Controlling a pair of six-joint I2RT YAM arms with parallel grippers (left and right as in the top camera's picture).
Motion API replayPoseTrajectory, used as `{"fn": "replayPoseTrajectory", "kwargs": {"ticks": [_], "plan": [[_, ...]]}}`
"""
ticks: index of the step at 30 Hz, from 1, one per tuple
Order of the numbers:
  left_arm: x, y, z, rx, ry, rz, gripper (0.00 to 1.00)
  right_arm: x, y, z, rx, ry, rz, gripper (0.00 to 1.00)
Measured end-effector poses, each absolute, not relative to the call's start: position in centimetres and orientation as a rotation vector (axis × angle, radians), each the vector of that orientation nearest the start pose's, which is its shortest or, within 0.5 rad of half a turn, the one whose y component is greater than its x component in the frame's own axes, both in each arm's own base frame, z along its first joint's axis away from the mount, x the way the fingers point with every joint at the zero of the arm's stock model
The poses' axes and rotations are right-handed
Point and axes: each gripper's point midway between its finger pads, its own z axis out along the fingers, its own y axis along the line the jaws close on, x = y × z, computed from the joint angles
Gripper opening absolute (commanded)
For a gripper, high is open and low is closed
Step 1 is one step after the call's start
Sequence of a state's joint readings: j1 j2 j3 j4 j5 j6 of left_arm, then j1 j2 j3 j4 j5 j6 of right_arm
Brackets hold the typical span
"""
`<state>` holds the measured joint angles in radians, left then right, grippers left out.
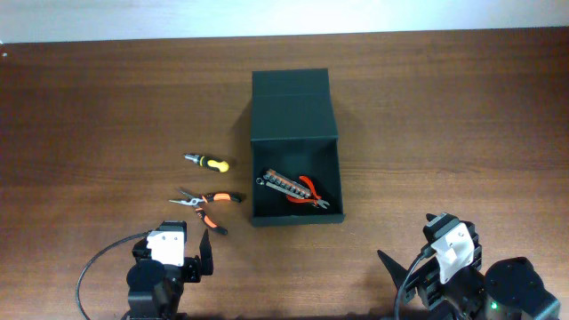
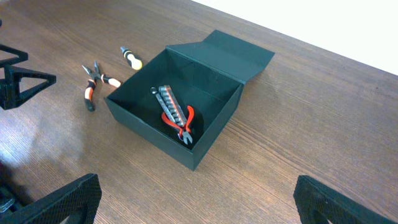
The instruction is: Pack container
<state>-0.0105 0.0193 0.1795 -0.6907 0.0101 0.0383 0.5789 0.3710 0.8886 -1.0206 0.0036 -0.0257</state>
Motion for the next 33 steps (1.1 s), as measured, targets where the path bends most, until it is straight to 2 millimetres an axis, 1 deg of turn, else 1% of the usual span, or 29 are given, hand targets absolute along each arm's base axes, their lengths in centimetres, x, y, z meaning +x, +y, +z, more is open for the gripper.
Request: {"fn": "replayPoseTrajectory", "kwargs": {"ticks": [18, 24, 27, 29, 31, 33], "plan": [[20.0, -0.3, 9.2, 0.058, 2.102, 0.010, 0.99, 14.5, 9.4, 26.3, -0.622, 2.000, 0.333, 0.99], [19.4, 0.2, 7.9, 0.054, 2.173, 0.053, 0.99, 14.5, 9.4, 26.2, -0.622, 2.000, 0.333, 0.99], [19.0, 0.4, 6.7, 0.055, 2.260, 0.062, 0.99, 14.5, 9.4, 26.2, -0.622, 2.001, 0.333, 0.99], [18.9, 0.4, 6.4, 0.057, 2.315, 0.062, 0.99, 14.5, 9.4, 26.2, -0.621, 2.001, 0.333, 0.99], [19.0, 0.3, 6.9, 0.066, 2.354, 0.054, 0.99, 14.5, 9.4, 26.2, -0.621, 2.002, 0.333, 0.99], [19.9, -0.1, 8.5, 0.078, 2.350, 0.029, 0.99, 14.5, 9.4, 26.2, -0.622, 2.002, 0.333, 0.99]]}}
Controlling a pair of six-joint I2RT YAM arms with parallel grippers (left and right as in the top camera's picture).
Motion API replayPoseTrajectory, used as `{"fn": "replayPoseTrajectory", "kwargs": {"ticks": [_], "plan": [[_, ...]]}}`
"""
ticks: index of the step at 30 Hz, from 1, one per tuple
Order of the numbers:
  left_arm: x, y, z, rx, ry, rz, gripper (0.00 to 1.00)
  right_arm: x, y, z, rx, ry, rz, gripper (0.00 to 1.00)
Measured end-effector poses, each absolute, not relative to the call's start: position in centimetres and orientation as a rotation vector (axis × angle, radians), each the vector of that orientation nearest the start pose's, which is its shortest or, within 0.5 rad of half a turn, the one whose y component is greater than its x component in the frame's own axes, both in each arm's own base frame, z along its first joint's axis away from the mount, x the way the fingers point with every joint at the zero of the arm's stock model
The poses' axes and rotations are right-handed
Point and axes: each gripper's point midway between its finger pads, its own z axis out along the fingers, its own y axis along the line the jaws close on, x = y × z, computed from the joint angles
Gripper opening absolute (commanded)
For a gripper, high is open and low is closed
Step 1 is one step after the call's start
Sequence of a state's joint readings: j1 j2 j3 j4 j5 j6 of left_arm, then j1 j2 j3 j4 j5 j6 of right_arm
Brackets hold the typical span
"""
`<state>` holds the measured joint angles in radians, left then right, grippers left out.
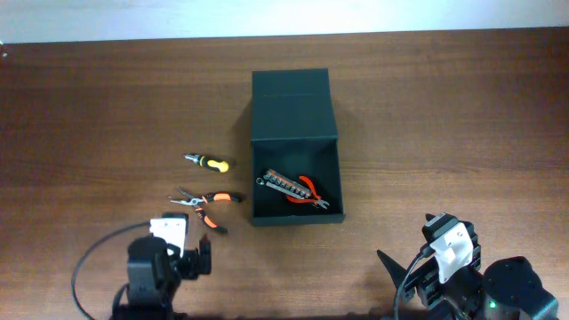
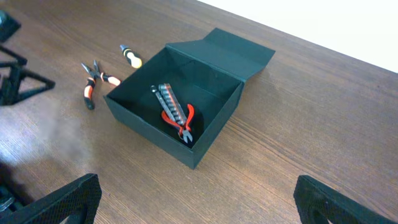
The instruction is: Pack container
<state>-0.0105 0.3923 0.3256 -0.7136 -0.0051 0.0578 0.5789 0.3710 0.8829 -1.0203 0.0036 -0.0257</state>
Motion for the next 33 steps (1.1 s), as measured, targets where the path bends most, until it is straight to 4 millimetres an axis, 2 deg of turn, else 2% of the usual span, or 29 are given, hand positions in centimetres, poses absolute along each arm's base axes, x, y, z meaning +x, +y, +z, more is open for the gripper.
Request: {"fn": "replayPoseTrajectory", "kwargs": {"ticks": [5, 11, 17, 24, 28, 33], "plan": [[23.3, -1.9, 13.7, 0.130, 2.288, -0.083, 0.99, 14.5, 9.4, 26.1, -0.622, 2.003, 0.332, 0.99], [27.0, -3.6, 16.6, 0.140, 2.331, -0.221, 0.99, 14.5, 9.4, 26.2, -0.622, 2.003, 0.333, 0.99], [31.0, -5.0, 16.5, 0.077, 2.432, -0.364, 0.99, 14.5, 9.4, 26.2, -0.622, 2.003, 0.333, 0.99], [35.9, -6.4, 17.9, 0.027, 2.448, -0.494, 0.99, 14.5, 9.4, 26.1, -0.622, 2.003, 0.332, 0.99], [38.1, -5.8, 17.2, -0.216, 2.485, -0.525, 0.99, 14.5, 9.4, 26.1, -0.622, 2.003, 0.333, 0.99], [39.1, -4.6, 13.7, -0.647, 2.539, -0.536, 0.99, 14.5, 9.4, 26.2, -0.622, 2.002, 0.333, 0.99]]}}
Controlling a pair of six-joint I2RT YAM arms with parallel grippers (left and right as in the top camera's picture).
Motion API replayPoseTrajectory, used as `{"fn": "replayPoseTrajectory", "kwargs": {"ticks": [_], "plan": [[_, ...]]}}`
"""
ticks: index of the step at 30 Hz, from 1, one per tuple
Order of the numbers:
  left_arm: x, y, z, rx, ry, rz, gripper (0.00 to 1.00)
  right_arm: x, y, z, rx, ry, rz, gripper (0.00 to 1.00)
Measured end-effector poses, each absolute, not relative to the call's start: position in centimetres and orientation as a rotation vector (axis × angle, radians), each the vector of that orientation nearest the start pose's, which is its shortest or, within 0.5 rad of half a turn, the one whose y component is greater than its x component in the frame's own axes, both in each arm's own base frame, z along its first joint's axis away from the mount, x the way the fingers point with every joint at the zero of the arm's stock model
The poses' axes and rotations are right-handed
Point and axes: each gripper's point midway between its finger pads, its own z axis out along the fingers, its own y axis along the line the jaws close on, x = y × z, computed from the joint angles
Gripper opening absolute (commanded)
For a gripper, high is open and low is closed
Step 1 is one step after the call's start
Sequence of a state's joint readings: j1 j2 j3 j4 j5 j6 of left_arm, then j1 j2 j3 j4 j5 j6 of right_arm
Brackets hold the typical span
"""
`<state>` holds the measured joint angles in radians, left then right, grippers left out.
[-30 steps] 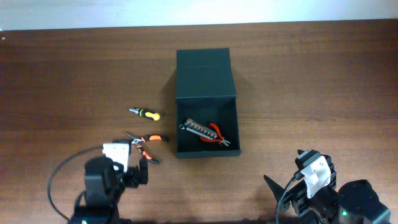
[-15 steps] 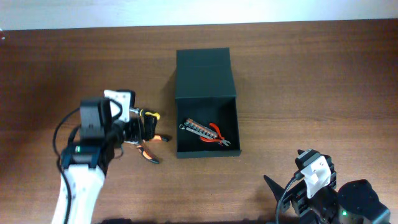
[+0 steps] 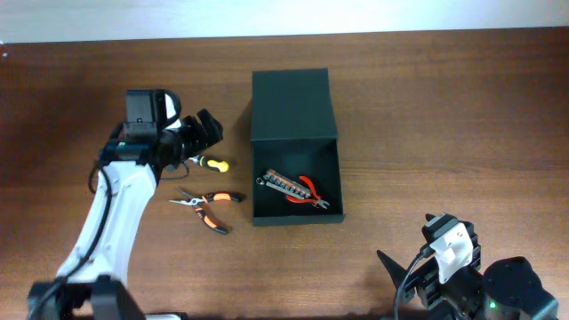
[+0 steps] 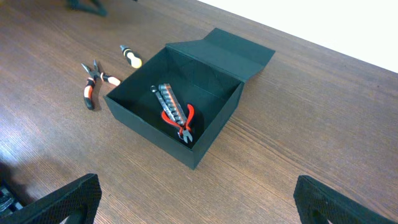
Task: Pack container
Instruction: 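Reach left gripper to the yellow-black screwdriver and grasp it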
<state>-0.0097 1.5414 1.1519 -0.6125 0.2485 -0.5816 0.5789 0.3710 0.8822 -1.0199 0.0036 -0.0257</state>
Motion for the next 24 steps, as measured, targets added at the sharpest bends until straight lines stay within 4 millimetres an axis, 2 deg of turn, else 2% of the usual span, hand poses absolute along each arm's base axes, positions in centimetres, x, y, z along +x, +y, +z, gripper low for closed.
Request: {"fn": "replayPoseTrajectory", "kwargs": {"ticks": [5, 8, 15, 24], "plan": [[38.6, -4.4, 10.1, -1.029, 2.569, -0.543, 0.99, 14.5, 9.4, 26.2, -0.622, 2.002, 0.332, 0.99], [38.4, -4.8, 8.8, -1.168, 2.565, -0.540, 0.99, 14.5, 9.4, 26.2, -0.622, 2.003, 0.333, 0.99], [37.9, -6.0, 5.5, -1.324, 2.601, -0.486, 0.99, 14.5, 9.4, 26.2, -0.622, 2.002, 0.333, 0.99], [37.1, -5.9, 1.8, -1.477, 2.640, -0.419, 1.00, 14.5, 9.4, 26.2, -0.621, 2.003, 0.333, 0.99]]}}
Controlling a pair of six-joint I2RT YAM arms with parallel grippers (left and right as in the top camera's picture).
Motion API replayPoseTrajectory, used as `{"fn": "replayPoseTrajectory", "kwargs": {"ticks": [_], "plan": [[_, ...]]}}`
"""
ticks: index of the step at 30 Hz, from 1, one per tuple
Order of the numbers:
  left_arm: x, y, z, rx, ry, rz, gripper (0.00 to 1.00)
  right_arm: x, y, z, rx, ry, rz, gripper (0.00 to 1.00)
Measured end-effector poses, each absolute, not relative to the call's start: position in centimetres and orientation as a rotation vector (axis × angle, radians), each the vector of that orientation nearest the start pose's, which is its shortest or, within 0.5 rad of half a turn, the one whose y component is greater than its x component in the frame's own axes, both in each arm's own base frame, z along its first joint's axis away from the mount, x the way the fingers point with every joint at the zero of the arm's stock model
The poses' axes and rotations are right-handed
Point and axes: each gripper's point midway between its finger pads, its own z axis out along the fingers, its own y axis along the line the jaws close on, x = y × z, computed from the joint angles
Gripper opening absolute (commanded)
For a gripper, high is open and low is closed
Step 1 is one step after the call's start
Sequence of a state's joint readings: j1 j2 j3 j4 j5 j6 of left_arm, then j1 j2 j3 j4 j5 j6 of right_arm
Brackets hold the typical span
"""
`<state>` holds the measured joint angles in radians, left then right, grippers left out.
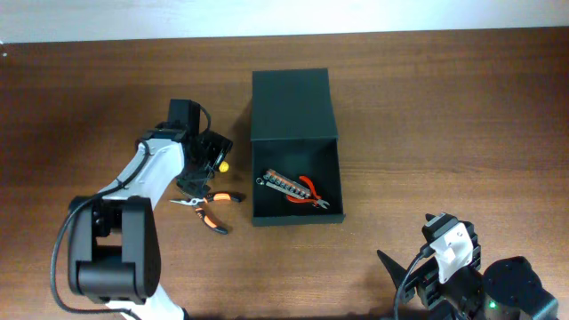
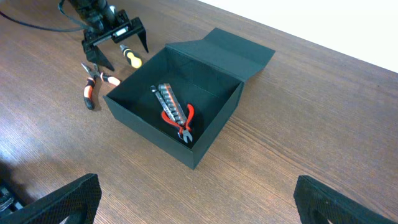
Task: Pack container
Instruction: 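Reach left gripper to the yellow-black screwdriver and grasp it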
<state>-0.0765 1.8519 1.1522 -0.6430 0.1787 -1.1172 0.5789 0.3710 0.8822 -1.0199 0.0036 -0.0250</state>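
An open black box (image 1: 252, 191) with its lid (image 1: 292, 102) folded back holds a metal bit strip (image 1: 283, 185) and red pliers (image 1: 311, 194). Left of the box lie orange-handled pliers (image 1: 210, 202) and a yellow-and-black screwdriver (image 2: 130, 57). My left gripper (image 1: 206, 166) is open just over the screwdriver, one finger on each side, and hides most of it from above. In the right wrist view the left gripper (image 2: 117, 53) shows the same. My right gripper (image 2: 198, 200) stands open at the table's near edge, holding nothing.
Brown wooden table (image 1: 444, 133) all around. The box's left wall stands close to the right of the left gripper and the loose tools. The left arm (image 1: 133, 191) reaches in from the near left.
My left gripper has moved from a spot just beyond and left of the screwdriver to right over it, fingers astride it. The right arm, box and tools have not moved.
My left gripper first sat at the table's near edge, below the orange pliers, and stayed there at the second moment. Then it was out over the table beyond the screwdriver. Now it is open over the screwdriver. The right gripper stayed still and open.
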Motion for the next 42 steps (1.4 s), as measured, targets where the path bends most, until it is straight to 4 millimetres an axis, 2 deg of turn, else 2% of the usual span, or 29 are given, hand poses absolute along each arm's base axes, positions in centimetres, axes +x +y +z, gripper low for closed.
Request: {"fn": "replayPoseTrajectory", "kwargs": {"ticks": [3, 10, 11, 13, 22, 24, 29, 33, 38, 42], "plan": [[36.9, -5.9, 1.0, -1.499, 2.653, -0.403, 1.00, 14.5, 9.4, 26.2, -0.623, 2.002, 0.332, 0.99], [37.4, -5.9, 0.8, -1.520, 2.643, -0.405, 0.89, 14.5, 9.4, 26.2, -0.622, 2.002, 0.332, 0.99], [37.5, -6.0, 0.8, -1.522, 2.642, -0.407, 0.82, 14.5, 9.4, 26.2, -0.622, 2.003, 0.333, 0.99], [37.7, -6.0, 0.7, -1.528, 2.639, -0.411, 0.78, 14.5, 9.4, 26.2, -0.622, 2.002, 0.333, 0.99], [38.2, -6.0, 0.5, -1.565, 2.622, -0.413, 0.68, 14.5, 9.4, 26.2, -0.622, 2.002, 0.333, 0.99], [38.3, -5.9, 0.5, -1.582, 2.615, -0.416, 0.59, 14.5, 9.4, 26.2, -0.621, 2.003, 0.334, 0.99], [38.2, -5.6, 0.4, -1.619, 2.609, -0.416, 0.48, 14.5, 9.4, 26.2, -0.622, 2.002, 0.332, 0.99], [37.8, -5.4, 0.2, -1.649, 2.612, -0.401, 0.32, 14.5, 9.4, 26.2, -0.621, 2.003, 0.333, 0.99], [37.7, -5.4, 0.1, -1.654, 2.616, -0.402, 0.21, 14.5, 9.4, 26.2, -0.622, 2.002, 0.332, 0.99], [37.7, -5.4, 0.1, -1.654, 2.617, -0.405, 0.18, 14.5, 9.4, 26.2, -0.622, 2.002, 0.333, 0.99]]}}
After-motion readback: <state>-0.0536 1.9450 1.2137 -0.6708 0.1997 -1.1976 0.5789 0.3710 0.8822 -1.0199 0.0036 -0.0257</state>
